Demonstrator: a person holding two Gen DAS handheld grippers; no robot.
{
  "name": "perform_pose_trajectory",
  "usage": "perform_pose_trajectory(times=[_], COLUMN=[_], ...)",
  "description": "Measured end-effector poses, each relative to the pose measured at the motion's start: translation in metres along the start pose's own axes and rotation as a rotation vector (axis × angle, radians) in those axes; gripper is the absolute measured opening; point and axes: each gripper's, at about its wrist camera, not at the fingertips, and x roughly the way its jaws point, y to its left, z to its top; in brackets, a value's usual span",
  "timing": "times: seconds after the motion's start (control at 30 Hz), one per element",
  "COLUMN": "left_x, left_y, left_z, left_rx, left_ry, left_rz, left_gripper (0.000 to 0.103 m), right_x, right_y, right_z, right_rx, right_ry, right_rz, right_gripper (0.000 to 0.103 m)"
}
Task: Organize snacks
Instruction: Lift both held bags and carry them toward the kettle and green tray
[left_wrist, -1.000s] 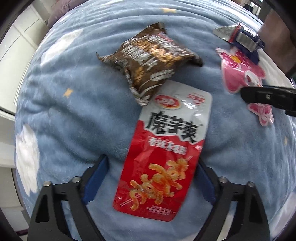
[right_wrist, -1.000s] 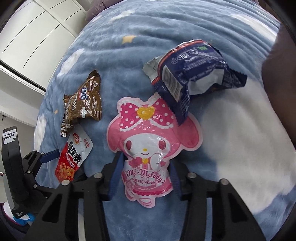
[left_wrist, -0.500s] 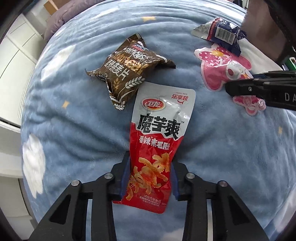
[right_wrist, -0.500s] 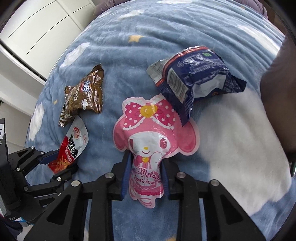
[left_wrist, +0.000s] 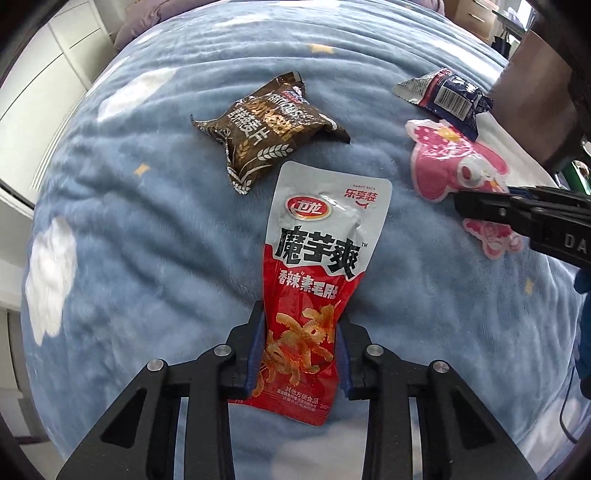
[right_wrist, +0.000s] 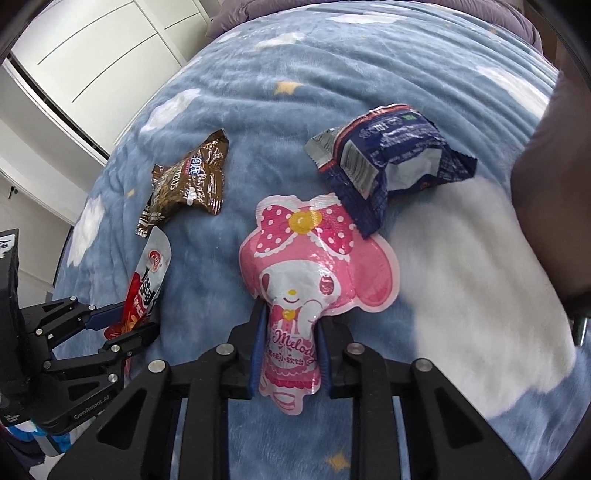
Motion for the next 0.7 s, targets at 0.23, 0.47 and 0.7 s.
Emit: perform_pose_trajectory(times=[0.23, 0.47, 0.7], left_x=[-0.006, -0.018, -0.029], left_y=[-0.006, -0.010, -0.009], left_z=[-0.010, -0.020, -0.022], left_rx=[-0.059, -0.095, -0.129], left_ry=[-0.006, -0.016, -0.044], left_rz=[-0.003, -0.020, -0.032], left_gripper=[0.029, 0.029, 0.029], right_x=[-0.014, -0.032, -0.052], right_y=[-0.001, 0.007, 0.013], right_z=[-0.013, -0.022, -0.029], right_rx=[-0.001, -0.032, -0.055], right_ry=[-0.008, -0.033, -0.062], right_rz=[0.010, 0.020, 0.009], right_gripper=[0.000, 0.000, 0.000])
